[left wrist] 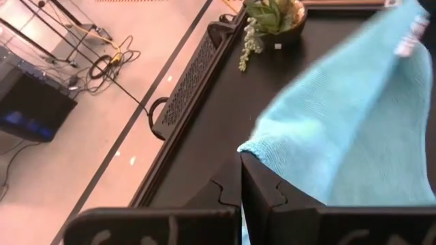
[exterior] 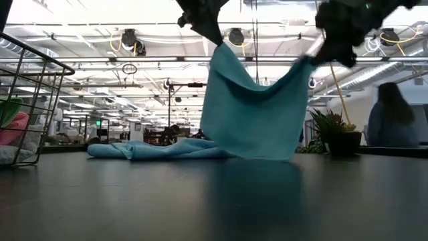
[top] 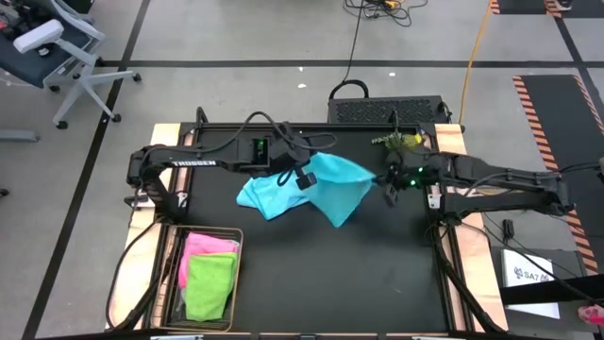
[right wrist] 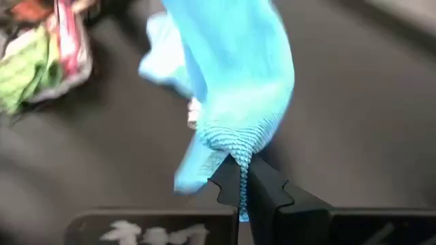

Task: Fold microfiber towels
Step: Fold the right blue microfiber cloth

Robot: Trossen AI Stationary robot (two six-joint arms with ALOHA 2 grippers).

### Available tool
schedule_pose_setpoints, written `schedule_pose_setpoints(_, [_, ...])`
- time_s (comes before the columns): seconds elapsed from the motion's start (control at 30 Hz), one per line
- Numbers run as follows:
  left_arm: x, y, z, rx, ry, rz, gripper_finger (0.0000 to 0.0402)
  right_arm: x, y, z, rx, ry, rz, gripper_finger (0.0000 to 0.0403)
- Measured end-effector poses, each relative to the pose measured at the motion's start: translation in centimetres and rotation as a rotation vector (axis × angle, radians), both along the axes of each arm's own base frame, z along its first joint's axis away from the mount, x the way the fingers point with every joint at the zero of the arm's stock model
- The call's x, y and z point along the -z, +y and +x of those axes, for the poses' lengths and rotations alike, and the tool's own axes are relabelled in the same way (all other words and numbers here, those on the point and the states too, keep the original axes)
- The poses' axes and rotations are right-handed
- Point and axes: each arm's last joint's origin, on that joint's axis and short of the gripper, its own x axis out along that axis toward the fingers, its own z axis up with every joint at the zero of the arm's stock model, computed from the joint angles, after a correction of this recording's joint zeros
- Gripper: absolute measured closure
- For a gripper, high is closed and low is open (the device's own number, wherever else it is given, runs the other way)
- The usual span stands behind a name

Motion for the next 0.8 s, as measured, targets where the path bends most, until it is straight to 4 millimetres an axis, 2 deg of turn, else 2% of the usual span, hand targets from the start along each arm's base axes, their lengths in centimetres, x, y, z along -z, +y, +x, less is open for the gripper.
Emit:
schedule_pose_setpoints(0.13, [-0.1, 0.2, 0.1, -0.004, -0.015, 0.003, 0.0401, -3.2, -0.5, -0.6, 0.036, 0.032, -0.167, 0.0402])
schedule_pose_setpoints(0.27, [-0.7, 1.7, 0.4, -0.017, -0.074, 0.039, 0.0401, -5.6, -1.3, -1.4, 0.046, 0.09, -0.291, 0.0402])
schedule_pose_setpoints(0.57, [-1.7, 7.7, -0.4, -0.106, -0.135, 0.131, 0.0401, -7.5, -4.6, -1.7, 0.069, 0.337, -0.63, 0.0402])
schedule_pose_setpoints(0.63, [-1.7, 9.3, -0.9, -0.118, -0.158, 0.092, 0.0401, -7.5, -5.4, -1.7, 0.07, 0.336, -0.591, 0.0402])
schedule_pose_setpoints(0.7, [-1.6, 10.5, -1.3, -0.087, -0.196, -0.011, 0.0401, -7.4, -5.6, -1.5, -0.021, 0.26, -0.484, 0.0402])
schedule_pose_setpoints(0.8, [-1.3, 11.2, -1.7, -0.047, -0.228, -0.125, 0.0401, -7.1, -6.1, -1.5, -0.022, 0.275, -0.456, 0.0403])
